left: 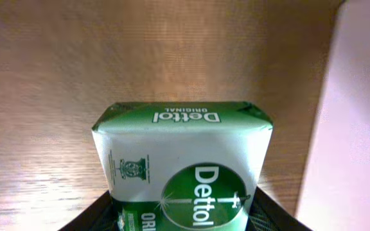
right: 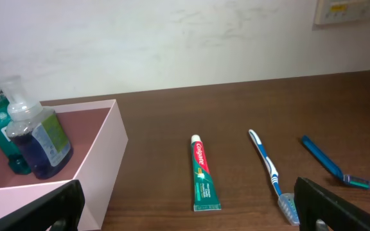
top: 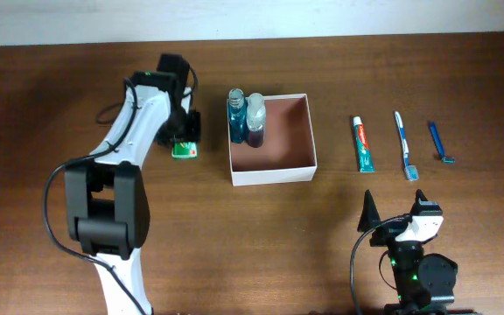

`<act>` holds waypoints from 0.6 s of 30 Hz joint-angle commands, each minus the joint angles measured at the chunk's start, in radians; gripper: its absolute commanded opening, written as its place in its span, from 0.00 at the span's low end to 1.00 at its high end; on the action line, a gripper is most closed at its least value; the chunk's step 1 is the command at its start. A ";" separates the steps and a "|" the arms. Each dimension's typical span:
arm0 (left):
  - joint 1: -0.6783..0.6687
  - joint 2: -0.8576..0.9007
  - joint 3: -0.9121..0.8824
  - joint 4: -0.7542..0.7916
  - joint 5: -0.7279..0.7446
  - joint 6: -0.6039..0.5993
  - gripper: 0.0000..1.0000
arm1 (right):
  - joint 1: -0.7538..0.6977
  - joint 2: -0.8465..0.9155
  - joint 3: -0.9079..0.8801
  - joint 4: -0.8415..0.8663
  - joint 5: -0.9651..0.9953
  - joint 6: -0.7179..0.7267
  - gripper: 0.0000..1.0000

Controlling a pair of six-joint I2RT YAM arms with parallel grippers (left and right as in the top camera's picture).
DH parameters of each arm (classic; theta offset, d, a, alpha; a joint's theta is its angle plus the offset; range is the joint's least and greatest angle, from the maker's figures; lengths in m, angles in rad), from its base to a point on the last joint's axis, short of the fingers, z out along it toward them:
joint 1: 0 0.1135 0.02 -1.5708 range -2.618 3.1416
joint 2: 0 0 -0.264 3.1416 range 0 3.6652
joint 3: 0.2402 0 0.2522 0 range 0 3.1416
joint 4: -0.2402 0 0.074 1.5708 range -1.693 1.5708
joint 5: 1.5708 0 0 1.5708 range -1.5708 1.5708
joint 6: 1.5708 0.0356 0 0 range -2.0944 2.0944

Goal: Pack container
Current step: 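Lift the soap bar and carry it over the pink box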

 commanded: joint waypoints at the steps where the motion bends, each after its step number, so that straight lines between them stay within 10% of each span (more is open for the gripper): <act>1: 0.004 -0.016 0.139 -0.050 0.008 0.006 0.33 | -0.008 -0.006 -0.008 0.000 -0.005 -0.001 0.98; 18: -0.018 -0.031 0.871 -0.354 0.087 0.005 0.33 | -0.008 -0.006 -0.008 0.000 -0.005 -0.001 0.98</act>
